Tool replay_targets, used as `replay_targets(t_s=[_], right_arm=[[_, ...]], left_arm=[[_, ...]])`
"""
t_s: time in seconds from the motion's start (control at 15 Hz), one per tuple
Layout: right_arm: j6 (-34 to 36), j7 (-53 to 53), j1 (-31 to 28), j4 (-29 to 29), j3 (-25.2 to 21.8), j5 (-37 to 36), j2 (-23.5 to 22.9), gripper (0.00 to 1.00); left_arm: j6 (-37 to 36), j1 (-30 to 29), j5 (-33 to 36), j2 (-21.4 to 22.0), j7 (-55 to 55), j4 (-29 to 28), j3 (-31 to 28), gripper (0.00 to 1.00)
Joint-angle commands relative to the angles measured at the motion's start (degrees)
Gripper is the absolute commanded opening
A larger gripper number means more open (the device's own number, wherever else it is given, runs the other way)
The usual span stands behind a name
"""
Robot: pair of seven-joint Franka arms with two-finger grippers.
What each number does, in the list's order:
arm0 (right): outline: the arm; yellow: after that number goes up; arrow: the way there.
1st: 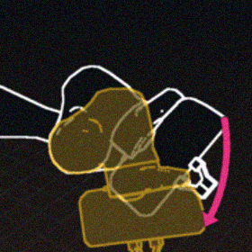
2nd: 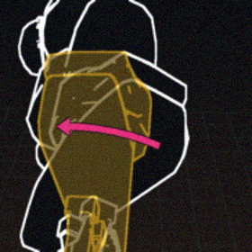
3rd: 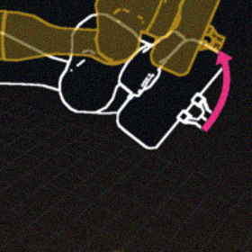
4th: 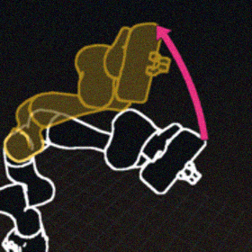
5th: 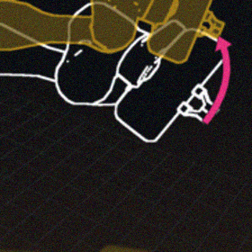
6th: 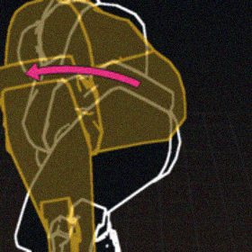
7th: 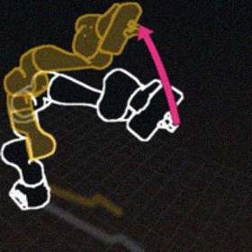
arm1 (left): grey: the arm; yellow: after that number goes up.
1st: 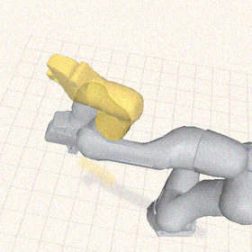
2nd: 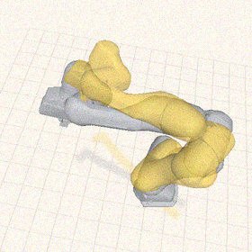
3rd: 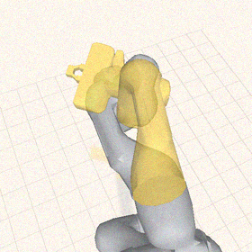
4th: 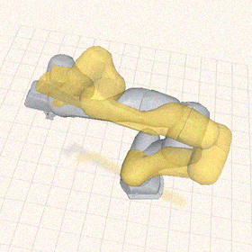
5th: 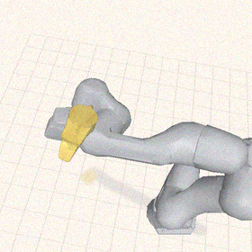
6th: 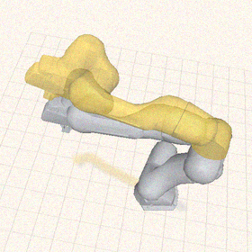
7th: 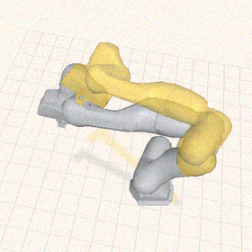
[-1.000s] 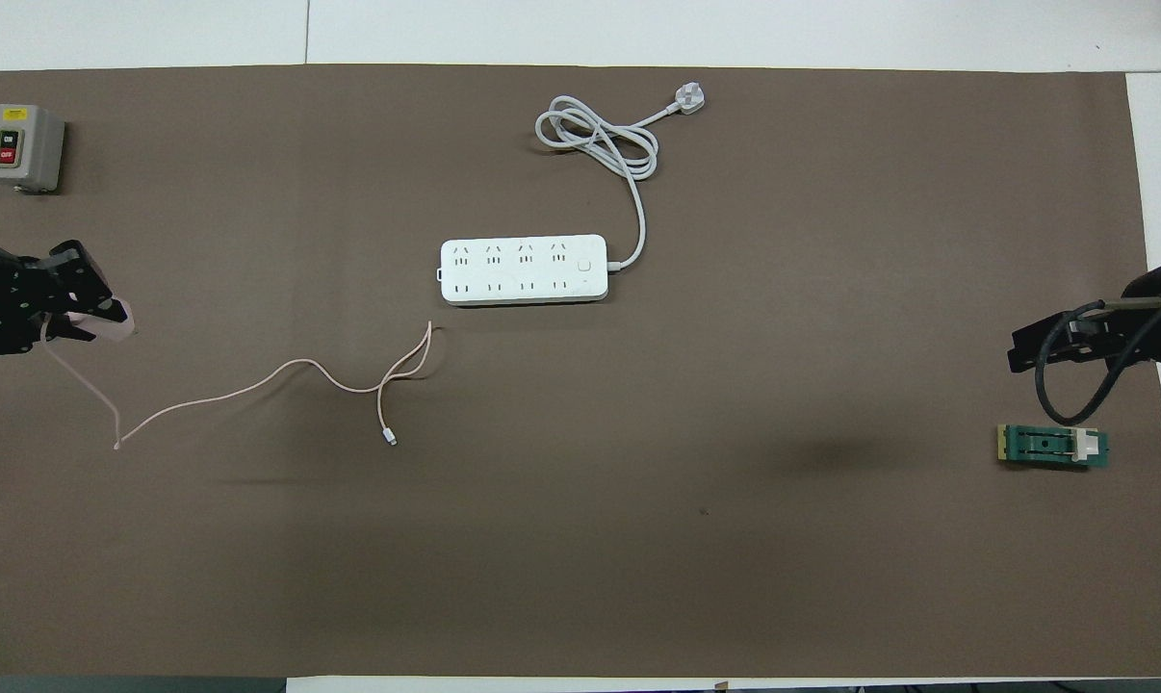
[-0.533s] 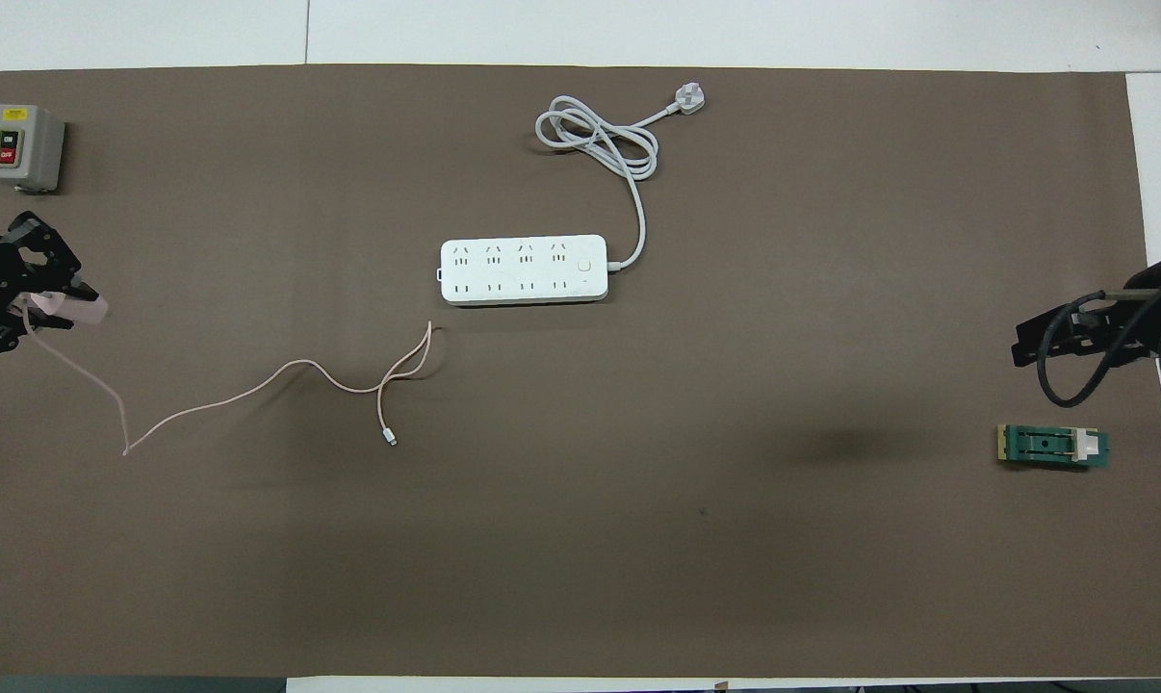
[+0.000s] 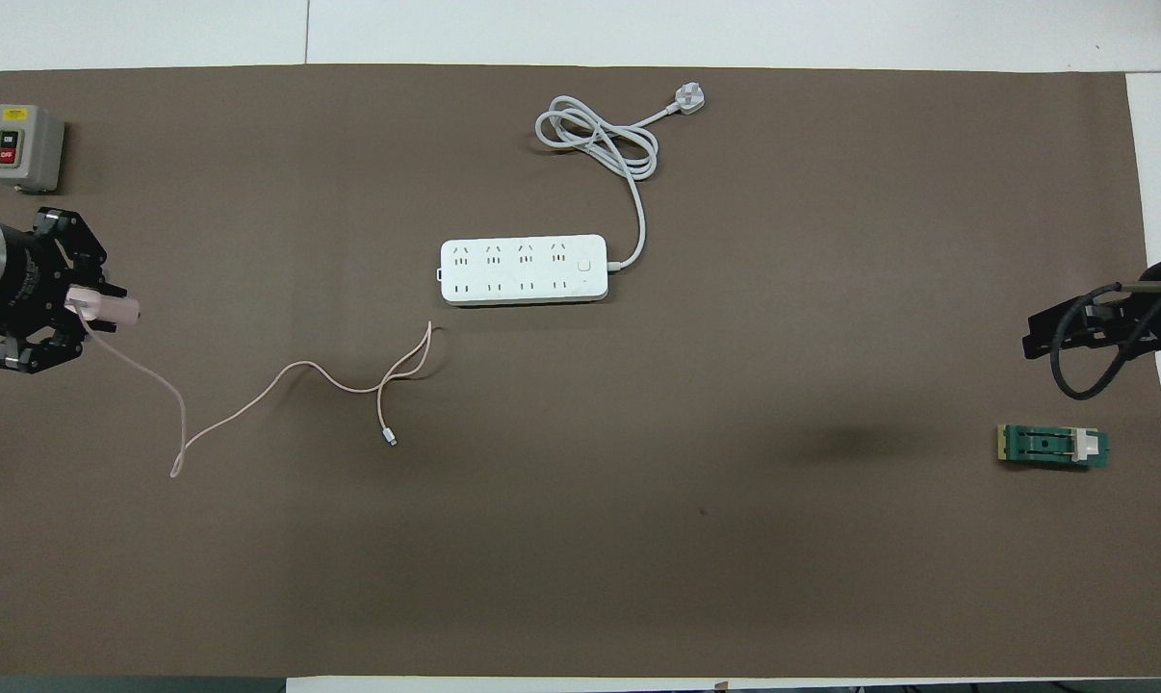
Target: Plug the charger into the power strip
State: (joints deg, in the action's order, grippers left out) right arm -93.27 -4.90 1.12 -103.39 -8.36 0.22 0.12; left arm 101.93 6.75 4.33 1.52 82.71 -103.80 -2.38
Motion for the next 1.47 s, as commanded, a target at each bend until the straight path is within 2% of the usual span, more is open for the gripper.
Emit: replay_targets(t_s=[0.0,0.33,0.67,0.93,1.0,1.4], right_arm=[[0.73,-1.78,-2.35,1.52,1.95,-0.83,-0.56,1.00],[0.29,-1.25,-1.55,2.75,1.16,-0.74,-0.56,1.00],[0.55,-0.99,-1.56,2.84,1.42,-0.74,0.05,1.00],[0.73,-0.99,-2.34,2.67,1.95,-0.74,1.63,1.00],[0.73,-0.99,-2.35,2.67,1.77,-0.74,1.63,1.00],[0.73,-0.99,-1.82,2.49,1.86,-0.74,2.43,1.00]], left_arm=[[-1.45,4.57,5.06,2.78,10.43,-3.25,-0.52,0.00],[-7.61,11.08,6.84,3.48,19.41,-2.99,-0.35,0.00],[-5.52,15.83,8.49,2.00,20.74,-2.90,-0.17,0.00],[-1.65,16.89,9.21,-4.05,25.03,-0.28,-0.09,0.00],[-1.82,17.68,10.08,-7.99,27.40,4.00,-0.09,0.00],[-6.64,20.24,9.74,-22.50,31.99,20.71,-0.17,0.00]])
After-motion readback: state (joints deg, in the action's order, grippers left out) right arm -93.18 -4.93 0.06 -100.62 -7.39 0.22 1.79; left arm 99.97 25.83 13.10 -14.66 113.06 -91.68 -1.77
